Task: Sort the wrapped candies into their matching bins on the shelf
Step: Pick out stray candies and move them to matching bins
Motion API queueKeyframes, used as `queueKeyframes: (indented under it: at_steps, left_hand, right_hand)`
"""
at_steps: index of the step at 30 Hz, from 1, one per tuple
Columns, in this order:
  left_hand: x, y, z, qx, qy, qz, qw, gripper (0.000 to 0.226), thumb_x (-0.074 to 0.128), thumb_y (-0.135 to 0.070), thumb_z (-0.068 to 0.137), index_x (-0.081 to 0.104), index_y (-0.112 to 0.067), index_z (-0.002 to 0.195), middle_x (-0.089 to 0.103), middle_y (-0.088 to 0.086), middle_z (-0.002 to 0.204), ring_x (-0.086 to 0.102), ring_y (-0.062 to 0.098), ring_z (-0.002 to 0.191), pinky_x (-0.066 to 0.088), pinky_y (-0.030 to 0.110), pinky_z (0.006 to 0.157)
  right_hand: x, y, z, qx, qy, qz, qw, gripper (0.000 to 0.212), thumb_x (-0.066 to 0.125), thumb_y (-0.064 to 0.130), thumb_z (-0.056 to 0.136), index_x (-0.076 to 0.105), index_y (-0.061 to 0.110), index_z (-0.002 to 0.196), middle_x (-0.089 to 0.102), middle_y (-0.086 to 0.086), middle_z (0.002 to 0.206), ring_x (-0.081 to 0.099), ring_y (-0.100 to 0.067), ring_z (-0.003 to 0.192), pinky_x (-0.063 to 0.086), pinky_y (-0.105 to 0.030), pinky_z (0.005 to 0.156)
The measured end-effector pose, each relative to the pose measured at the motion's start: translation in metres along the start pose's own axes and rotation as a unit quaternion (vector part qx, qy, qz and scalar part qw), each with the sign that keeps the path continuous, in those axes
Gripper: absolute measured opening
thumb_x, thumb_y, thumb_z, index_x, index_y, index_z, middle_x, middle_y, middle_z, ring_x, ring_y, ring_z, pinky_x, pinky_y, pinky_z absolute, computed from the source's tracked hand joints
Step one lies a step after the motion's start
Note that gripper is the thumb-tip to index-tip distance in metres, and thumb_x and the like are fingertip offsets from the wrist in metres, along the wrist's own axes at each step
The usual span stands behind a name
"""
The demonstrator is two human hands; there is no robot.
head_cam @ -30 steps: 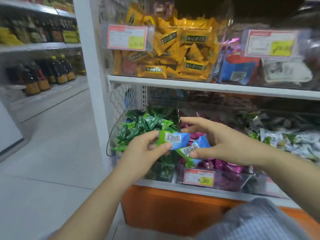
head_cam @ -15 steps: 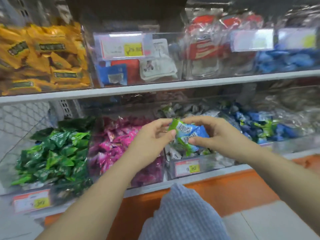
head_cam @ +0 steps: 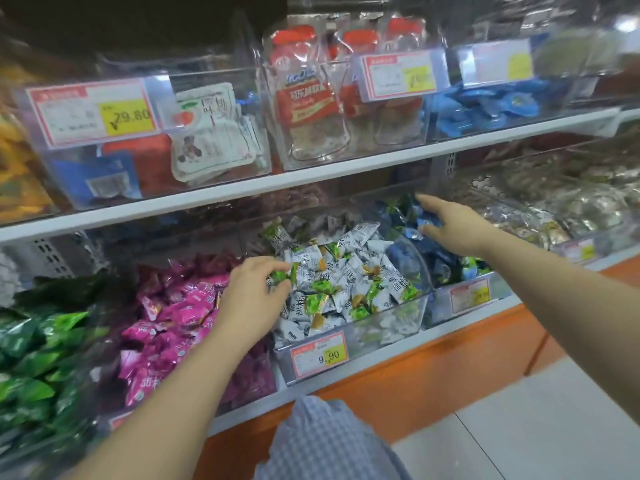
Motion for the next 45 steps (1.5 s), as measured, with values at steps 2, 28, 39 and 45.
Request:
queueKeyframes:
  at_steps: [2,28,39,45]
  left_hand:
    - [-0.004,0.001,-0.003,0.008,-0.002,-0.007,1.0,0.023,0.06,-0.02,0.091,0.066,-0.025,0.112,0.052,-0.003,0.127,0.044,0.018,0.123,0.033,0.033,0.107]
    - [-0.252,0.222,-0.213,-0.15,-0.21,-0.022,0.966,0.027,0.06,-0.009,0.09,0.064,-0.035,0.095,0.066,-0.022,0.093,0.058,-0.013,0.086,0.033,-0.005,0.071]
    - [-0.243,0.274,-0.227,-0.188,-0.183,-0.046,0.964,0.032,0.059,-0.008,0.09,0.062,-0.04,0.091,0.065,-0.025,0.092,0.058,-0.012,0.087,0.036,-0.002,0.07]
    - [-0.24,0.278,-0.223,-0.199,-0.169,-0.043,0.964,0.028,0.058,-0.017,0.091,0.061,-0.044,0.093,0.065,-0.025,0.094,0.059,-0.005,0.089,0.043,0.013,0.076]
  right_hand:
    - [0.0,0.014,-0.005,-0.019,-0.006,0.023,1.0,0.058,0.051,0.021,0.097,0.025,0.022,0.148,0.039,-0.007,0.148,0.043,-0.028,0.13,0.036,-0.037,0.103]
    - [0.18,0.437,-0.154,-0.415,0.202,0.074,0.884,0.022,0.06,0.019,0.09,0.069,0.021,0.11,0.066,0.012,0.091,0.057,0.006,0.076,0.039,-0.001,0.068]
    - [0.259,0.5,-0.173,-0.44,0.325,0.03,0.837,0.032,0.041,0.014,0.1,0.061,0.02,0.124,0.067,0.005,0.114,0.062,-0.003,0.098,0.046,-0.01,0.085]
    - [0.276,0.51,-0.149,-0.451,0.299,-0.05,0.839,0.035,0.042,0.017,0.1,0.054,0.02,0.133,0.056,0.005,0.133,0.052,-0.002,0.108,0.029,-0.006,0.084]
Point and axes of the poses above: each hand's wrist, its own z-axis towards the middle knuckle, its own x-axis out of the palm, y = z × x, the point moved 10 cm from there along z, towards the middle knuckle
